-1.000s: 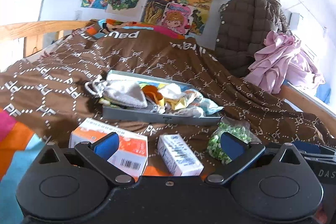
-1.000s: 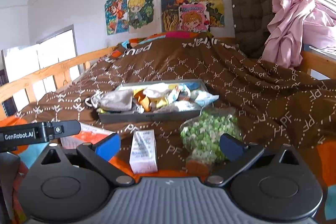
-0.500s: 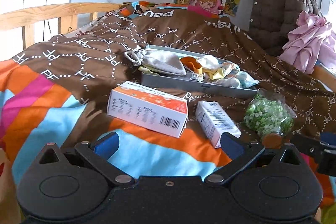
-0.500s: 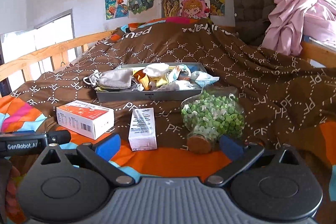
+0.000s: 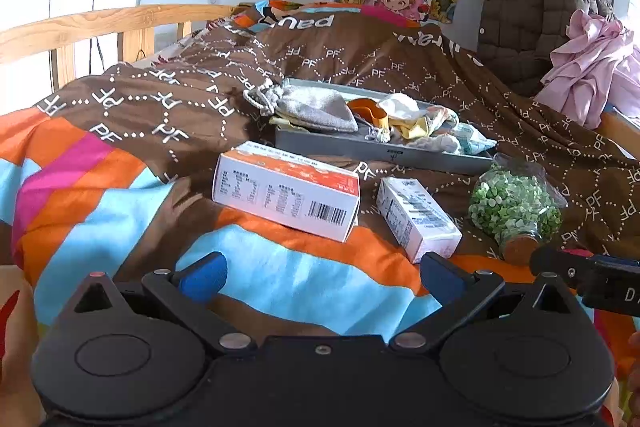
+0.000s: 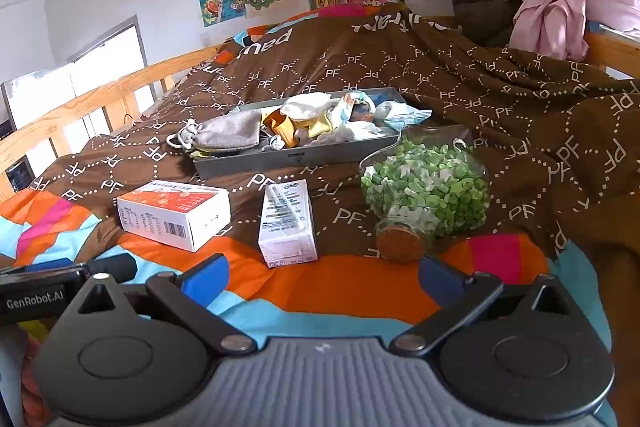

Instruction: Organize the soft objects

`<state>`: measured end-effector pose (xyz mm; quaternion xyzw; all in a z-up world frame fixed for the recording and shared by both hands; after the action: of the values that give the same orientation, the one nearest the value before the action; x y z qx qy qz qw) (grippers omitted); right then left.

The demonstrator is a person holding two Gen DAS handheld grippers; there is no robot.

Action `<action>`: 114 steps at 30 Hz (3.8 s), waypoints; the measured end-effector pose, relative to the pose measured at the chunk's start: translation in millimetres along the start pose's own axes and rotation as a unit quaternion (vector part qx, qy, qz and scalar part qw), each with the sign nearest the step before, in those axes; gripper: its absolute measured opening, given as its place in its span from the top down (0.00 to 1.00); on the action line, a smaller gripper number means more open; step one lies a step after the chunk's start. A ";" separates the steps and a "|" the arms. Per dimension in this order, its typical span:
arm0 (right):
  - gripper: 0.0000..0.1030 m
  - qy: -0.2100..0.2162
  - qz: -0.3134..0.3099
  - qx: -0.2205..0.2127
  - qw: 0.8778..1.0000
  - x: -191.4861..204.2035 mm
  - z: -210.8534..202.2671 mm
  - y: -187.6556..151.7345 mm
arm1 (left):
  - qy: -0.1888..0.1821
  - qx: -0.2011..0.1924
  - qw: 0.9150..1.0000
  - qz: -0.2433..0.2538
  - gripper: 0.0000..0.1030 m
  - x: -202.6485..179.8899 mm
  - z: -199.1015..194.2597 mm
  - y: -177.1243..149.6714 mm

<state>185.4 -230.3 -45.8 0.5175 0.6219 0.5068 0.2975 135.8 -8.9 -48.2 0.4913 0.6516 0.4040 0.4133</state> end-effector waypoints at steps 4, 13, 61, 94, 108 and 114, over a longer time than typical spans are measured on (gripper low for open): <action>0.00 -0.002 0.005 0.004 1.000 -2.0 1.7 -0.4 | 0.004 0.001 1.000 0.001 0.01 -0.4 0.6 1.2; 0.00 -0.008 0.006 0.005 1.000 -4.7 0.7 0.0 | 0.004 0.005 1.000 0.004 0.01 -0.6 0.2 0.8; 0.00 -0.011 0.010 0.005 1.000 -8.2 0.5 1.2 | 0.003 0.010 1.000 0.003 0.01 1.2 -2.7 -2.0; 0.00 -0.011 0.012 0.009 1.000 -7.6 0.6 -1.6 | 0.002 0.010 1.000 0.004 0.01 1.4 -3.5 -3.0; 0.00 -0.011 0.012 0.010 1.000 -7.7 0.6 -1.7 | 0.002 0.010 1.000 0.004 0.01 1.4 -3.6 -3.0; 0.00 -0.011 0.012 0.010 1.000 -7.9 0.7 -1.4 | -0.008 0.011 1.000 0.012 0.01 -1.0 -7.8 -5.4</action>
<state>187.8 -237.5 -48.5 0.5335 0.6173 0.4982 0.2934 127.0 -11.8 -50.5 0.5067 0.6468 0.3979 0.4083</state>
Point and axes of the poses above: each gripper's, at about its wrist camera, not at the fingertips, and z roughly the way its jaws point, x to its left, y to its top, the point moved 7 cm from there along z, roughly the way its jaws point, and after that the axes turned 12 degrees about -x, right-handed, at the moved point
